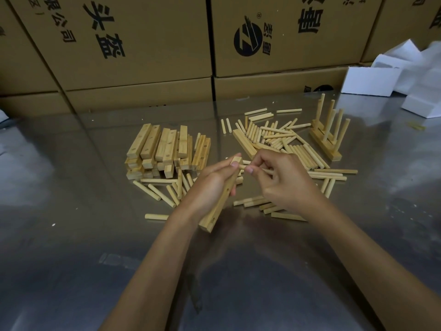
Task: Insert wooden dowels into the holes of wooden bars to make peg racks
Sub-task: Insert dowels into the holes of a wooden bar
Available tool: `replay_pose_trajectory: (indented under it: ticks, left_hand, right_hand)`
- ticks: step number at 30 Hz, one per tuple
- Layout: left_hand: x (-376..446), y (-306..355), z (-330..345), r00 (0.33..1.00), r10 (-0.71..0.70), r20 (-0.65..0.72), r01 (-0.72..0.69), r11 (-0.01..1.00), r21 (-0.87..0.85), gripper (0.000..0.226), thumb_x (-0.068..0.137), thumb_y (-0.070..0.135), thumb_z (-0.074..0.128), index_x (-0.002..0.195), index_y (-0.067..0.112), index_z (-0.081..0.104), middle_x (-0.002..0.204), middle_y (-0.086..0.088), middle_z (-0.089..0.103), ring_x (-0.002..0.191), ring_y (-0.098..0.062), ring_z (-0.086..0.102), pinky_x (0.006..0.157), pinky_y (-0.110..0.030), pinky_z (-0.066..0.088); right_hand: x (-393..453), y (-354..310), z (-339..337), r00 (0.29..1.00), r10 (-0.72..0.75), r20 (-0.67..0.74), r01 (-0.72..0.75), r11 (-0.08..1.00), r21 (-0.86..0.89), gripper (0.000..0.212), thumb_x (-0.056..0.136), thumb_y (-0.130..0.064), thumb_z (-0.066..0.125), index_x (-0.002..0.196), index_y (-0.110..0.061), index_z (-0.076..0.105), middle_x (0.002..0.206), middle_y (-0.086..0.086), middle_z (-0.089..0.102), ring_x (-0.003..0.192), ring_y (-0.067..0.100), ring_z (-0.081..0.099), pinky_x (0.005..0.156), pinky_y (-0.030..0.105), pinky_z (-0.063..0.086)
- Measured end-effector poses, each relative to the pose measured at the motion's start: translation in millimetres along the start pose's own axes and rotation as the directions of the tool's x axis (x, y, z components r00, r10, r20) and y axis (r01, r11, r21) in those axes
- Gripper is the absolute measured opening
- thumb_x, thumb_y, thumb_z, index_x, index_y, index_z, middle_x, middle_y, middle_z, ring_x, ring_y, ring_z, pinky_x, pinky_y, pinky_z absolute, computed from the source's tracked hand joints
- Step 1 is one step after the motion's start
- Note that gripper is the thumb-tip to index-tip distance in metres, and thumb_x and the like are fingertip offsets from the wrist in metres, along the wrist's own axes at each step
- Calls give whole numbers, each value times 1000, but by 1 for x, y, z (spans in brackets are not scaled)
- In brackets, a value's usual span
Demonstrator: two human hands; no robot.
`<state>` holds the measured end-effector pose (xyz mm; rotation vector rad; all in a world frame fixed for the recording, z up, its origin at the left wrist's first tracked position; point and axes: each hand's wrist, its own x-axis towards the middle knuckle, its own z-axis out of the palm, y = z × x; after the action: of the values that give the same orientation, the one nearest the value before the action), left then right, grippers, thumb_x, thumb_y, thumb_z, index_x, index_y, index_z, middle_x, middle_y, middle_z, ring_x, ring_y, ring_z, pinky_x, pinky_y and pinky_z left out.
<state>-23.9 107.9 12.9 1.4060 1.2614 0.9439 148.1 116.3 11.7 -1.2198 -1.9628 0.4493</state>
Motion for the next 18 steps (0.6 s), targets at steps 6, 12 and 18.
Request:
replay_pose_trajectory:
  ticks: [6,12,18]
  left_hand:
    - [3,-6,2,1000,-9,-9,9,1000,0,37,104,41,44,140,42,54,68,-2,64,92,-13,69,106,-53,38]
    - [7,-11,6,999,-27,-26,27,999,20,38,105,40,44,142,42,51,63,0,59,52,-1,55,61,-30,40]
    - [8,-8,-11,980,-103,-171,81,988,-134,33,104,39,45,134,35,58,64,1,60,56,-9,54,56,-27,42]
  right_hand:
    - [1,0,5,996,87,-12,-86,993,81,16,94,-25,64,79,-19,63,75,13,67,77,40,62,68,53,51]
    - [3,6,4,990,135,42,-139,985,105,20,93,-36,65,81,-21,70,75,6,69,75,26,63,71,44,51]
    - [11,28,-21,967,239,83,-246,965,90,13,101,-34,52,104,-30,63,94,-14,65,85,3,60,70,26,43]
